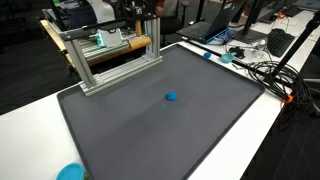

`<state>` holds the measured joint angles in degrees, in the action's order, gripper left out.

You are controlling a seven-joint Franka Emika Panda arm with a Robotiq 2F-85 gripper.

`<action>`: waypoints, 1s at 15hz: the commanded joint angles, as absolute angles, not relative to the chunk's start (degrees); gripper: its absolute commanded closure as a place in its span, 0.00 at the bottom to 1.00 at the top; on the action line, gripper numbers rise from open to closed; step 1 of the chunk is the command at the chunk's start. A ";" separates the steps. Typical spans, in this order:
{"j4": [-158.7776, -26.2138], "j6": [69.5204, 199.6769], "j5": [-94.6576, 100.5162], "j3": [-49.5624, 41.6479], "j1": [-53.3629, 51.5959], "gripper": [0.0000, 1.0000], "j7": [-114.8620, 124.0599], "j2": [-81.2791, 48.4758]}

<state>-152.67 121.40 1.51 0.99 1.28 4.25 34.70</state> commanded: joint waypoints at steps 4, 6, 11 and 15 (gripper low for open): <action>-147.76 116.33 3.50 2.24 1.57 0.73 4.76 31.48; -148.04 115.48 3.09 2.08 1.19 0.73 4.48 30.88; -149.05 115.25 2.43 1.77 0.92 0.74 4.41 31.73; -149.98 116.14 1.90 1.87 1.01 0.78 5.74 33.15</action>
<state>-149.34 116.86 2.49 1.85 1.13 4.65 31.69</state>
